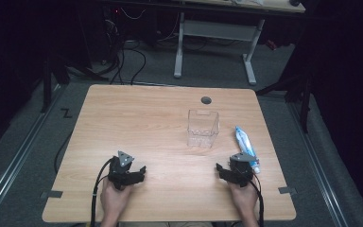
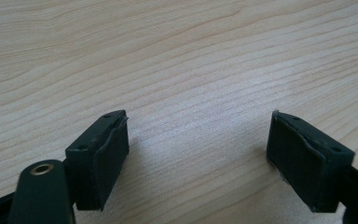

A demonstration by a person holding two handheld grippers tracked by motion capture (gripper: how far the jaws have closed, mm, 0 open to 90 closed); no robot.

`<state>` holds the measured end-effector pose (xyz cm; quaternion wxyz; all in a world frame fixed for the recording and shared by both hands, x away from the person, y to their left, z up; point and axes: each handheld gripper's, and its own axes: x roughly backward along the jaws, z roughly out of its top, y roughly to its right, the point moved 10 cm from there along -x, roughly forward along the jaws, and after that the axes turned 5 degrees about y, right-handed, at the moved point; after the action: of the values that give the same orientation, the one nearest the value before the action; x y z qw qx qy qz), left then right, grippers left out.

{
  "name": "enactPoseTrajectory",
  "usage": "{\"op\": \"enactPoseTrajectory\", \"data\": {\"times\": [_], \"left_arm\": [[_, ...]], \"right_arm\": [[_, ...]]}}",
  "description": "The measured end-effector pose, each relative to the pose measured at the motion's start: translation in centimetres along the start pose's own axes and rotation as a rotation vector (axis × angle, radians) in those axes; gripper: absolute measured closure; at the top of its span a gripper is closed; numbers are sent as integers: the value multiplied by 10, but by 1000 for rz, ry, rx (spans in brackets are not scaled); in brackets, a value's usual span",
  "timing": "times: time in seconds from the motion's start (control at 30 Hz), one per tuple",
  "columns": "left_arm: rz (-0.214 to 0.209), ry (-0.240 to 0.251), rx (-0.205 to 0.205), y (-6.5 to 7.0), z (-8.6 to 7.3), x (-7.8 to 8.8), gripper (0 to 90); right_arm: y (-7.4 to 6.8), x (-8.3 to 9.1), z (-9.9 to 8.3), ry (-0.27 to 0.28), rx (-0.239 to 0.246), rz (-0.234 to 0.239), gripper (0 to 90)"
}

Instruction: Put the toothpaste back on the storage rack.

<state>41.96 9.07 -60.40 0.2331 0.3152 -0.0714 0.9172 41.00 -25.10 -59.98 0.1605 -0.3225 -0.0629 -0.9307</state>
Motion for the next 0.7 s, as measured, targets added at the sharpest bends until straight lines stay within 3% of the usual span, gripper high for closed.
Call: {"op": "enactPoseTrajectory", "data": {"times": [0.7], "left_arm": [[0,-1,0,0,0,0,210]], "right_arm": [[0,1,-1,-1,-10,-12,372]]}}
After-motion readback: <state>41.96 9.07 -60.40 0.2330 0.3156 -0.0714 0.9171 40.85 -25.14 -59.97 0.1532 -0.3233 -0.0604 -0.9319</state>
